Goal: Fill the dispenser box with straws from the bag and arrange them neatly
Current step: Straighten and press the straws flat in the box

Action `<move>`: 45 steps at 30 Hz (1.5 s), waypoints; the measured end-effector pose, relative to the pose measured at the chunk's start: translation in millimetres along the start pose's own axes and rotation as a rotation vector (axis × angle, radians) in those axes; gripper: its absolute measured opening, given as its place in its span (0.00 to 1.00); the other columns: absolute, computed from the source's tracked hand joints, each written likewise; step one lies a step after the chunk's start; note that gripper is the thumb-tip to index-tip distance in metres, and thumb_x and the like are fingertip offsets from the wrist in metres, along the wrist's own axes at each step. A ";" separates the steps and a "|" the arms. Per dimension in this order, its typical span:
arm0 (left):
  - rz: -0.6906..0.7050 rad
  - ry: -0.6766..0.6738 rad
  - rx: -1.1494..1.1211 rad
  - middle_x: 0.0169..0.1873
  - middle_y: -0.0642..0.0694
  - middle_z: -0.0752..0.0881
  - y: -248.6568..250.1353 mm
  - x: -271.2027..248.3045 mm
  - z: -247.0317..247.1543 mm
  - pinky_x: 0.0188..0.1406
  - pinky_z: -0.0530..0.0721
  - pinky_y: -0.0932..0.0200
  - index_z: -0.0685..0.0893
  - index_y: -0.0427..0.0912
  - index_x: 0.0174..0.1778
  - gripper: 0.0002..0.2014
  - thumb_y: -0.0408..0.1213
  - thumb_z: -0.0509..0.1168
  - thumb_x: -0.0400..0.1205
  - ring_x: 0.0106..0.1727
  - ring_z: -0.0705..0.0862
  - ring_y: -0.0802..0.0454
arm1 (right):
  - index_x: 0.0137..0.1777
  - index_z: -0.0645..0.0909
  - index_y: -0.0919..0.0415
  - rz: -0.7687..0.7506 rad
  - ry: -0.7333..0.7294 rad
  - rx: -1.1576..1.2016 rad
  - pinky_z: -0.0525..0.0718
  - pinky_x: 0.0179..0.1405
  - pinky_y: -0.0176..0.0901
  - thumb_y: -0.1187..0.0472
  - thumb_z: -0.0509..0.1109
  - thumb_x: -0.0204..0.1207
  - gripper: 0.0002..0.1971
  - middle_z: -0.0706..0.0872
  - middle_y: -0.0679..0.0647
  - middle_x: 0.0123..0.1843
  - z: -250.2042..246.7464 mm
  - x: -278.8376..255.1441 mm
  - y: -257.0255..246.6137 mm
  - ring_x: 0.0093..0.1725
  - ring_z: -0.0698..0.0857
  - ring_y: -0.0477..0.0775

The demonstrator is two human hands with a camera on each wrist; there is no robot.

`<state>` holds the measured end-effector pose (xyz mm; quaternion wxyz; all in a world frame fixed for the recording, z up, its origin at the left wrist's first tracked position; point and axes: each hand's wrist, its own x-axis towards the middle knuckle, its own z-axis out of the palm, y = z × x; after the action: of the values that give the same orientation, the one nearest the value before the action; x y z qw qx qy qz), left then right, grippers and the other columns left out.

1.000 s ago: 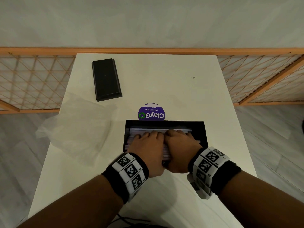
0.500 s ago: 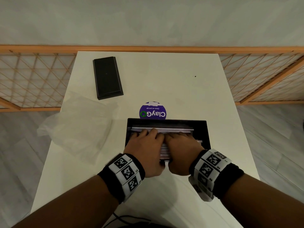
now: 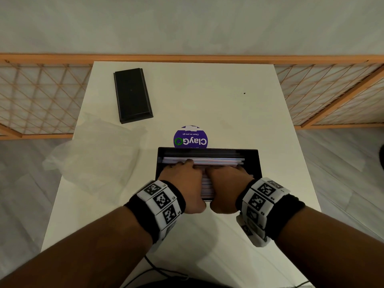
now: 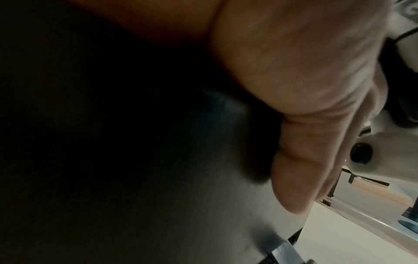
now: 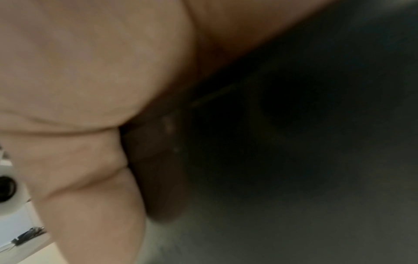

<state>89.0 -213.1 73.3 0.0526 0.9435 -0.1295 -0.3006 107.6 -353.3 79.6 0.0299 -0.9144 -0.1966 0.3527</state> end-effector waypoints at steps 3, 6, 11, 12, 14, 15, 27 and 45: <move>-0.010 0.006 -0.021 0.62 0.49 0.76 -1.1 -0.6 1.7 0.62 0.81 0.49 0.78 0.52 0.64 0.29 0.58 0.71 0.69 0.64 0.80 0.47 | 0.65 0.74 0.48 0.003 0.001 -0.022 0.77 0.70 0.57 0.49 0.76 0.61 0.30 0.81 0.48 0.61 -0.1 -1.8 0.9 0.63 0.82 0.56; -0.004 0.023 -0.031 0.60 0.51 0.82 -0.4 -0.2 1.7 0.67 0.80 0.49 0.79 0.54 0.62 0.28 0.59 0.71 0.68 0.65 0.80 0.47 | 0.70 0.74 0.47 0.006 -0.015 -0.073 0.73 0.72 0.61 0.45 0.75 0.61 0.34 0.74 0.51 0.67 -2.7 -2.5 -1.1 0.68 0.75 0.59; -0.005 0.050 -0.051 0.59 0.53 0.83 -4.2 -4.3 0.8 0.62 0.84 0.51 0.77 0.53 0.65 0.29 0.55 0.74 0.68 0.61 0.84 0.48 | 0.67 0.72 0.48 0.011 -0.001 -0.039 0.74 0.72 0.60 0.47 0.75 0.61 0.32 0.84 0.47 0.60 -2.9 -3.8 3.1 0.62 0.83 0.57; 0.000 0.051 -0.019 0.60 0.51 0.82 -3.9 -4.3 0.3 0.62 0.84 0.50 0.78 0.52 0.65 0.28 0.55 0.74 0.69 0.61 0.83 0.47 | 0.67 0.72 0.49 0.015 -0.008 -0.042 0.73 0.72 0.61 0.48 0.75 0.61 0.32 0.84 0.47 0.60 -3.5 -4.1 2.5 0.62 0.83 0.57; 0.029 0.037 -0.001 0.61 0.49 0.78 0.5 -3.5 -0.7 0.62 0.84 0.47 0.80 0.52 0.65 0.28 0.54 0.74 0.70 0.62 0.82 0.46 | 0.67 0.74 0.47 -0.009 -0.003 -0.058 0.74 0.71 0.62 0.48 0.74 0.62 0.31 0.82 0.48 0.62 -5.1 -3.3 -3.1 0.63 0.82 0.58; 0.039 0.016 -0.026 0.60 0.48 0.78 3.5 -3.5 -0.7 0.62 0.85 0.46 0.81 0.52 0.65 0.27 0.53 0.74 0.70 0.61 0.81 0.46 | 0.67 0.75 0.46 -0.025 -0.005 -0.063 0.75 0.70 0.61 0.47 0.74 0.62 0.30 0.79 0.50 0.63 -5.5 -2.8 -7.0 0.64 0.80 0.59; -0.033 0.039 -0.048 0.62 0.51 0.78 -4.1 -5.2 5.1 0.61 0.82 0.50 0.81 0.53 0.62 0.28 0.62 0.70 0.68 0.63 0.82 0.48 | 0.55 0.79 0.47 0.077 -0.021 -0.049 0.85 0.56 0.47 0.41 0.73 0.60 0.23 0.86 0.45 0.48 -1.3 -4.2 3.4 0.49 0.87 0.54; 0.041 0.165 0.022 0.60 0.50 0.85 2.5 -10.0 9.0 0.68 0.78 0.45 0.72 0.52 0.68 0.29 0.56 0.69 0.73 0.65 0.81 0.46 | 0.63 0.72 0.48 0.040 -0.018 -0.112 0.68 0.73 0.70 0.47 0.71 0.63 0.27 0.82 0.44 0.50 -4.5 -8.3 -7.2 0.59 0.84 0.57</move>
<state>75.4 -213.0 71.9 0.0587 0.9627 -0.1474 -0.2192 102.5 -349.4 89.5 -0.0302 -0.9151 -0.1979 0.3500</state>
